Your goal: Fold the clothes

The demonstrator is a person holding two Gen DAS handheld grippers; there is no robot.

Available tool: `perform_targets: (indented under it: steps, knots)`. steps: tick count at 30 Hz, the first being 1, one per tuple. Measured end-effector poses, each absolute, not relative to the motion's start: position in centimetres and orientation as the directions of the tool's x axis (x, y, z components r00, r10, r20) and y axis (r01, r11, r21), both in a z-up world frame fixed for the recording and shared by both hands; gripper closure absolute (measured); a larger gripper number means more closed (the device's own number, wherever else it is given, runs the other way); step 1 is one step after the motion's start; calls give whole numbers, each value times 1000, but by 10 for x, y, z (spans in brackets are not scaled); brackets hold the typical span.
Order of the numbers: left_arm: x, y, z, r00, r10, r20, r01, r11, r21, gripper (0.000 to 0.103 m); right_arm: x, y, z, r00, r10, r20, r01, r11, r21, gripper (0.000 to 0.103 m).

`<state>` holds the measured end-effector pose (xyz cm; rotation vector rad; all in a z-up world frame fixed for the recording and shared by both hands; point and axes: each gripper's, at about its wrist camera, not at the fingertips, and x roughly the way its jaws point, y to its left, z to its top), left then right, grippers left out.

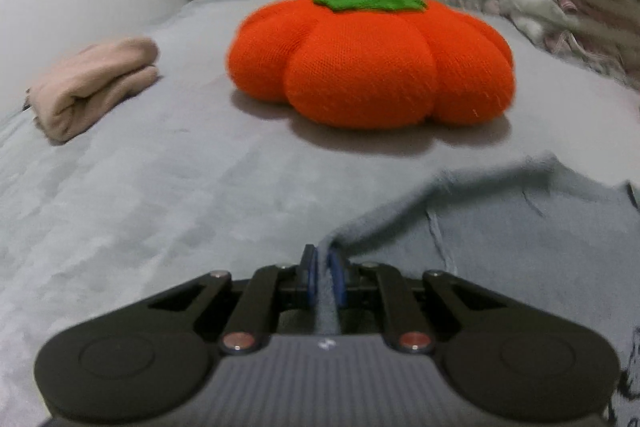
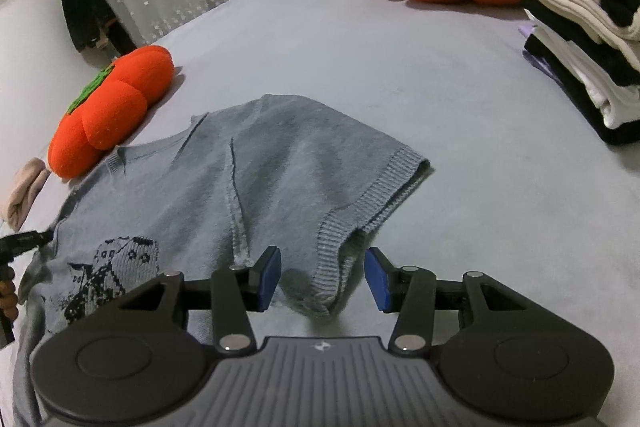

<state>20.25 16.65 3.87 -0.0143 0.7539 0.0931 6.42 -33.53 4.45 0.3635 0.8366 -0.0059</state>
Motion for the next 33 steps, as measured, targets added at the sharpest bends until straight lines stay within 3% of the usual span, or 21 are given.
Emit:
perform_targets:
  steps: [5,14,25,33]
  knots:
    - [204,171,51,757,107,-645,-122,992,21,95,64,-335,44,677,128,-725,149,940,306,57]
    - [218,148,63,786,225,-576,-185,974,129,95,66,-337,43,684,96,-723,153,951,270,57]
    - [243,129,36,759,319,-568,-217,946,241,94,74,-338,37,687,61,-724,138,968,212,57]
    - [250,138,24,739,319,-593,-240,948,210,94,81,-340,34,693,48,-720,134,972,194,57]
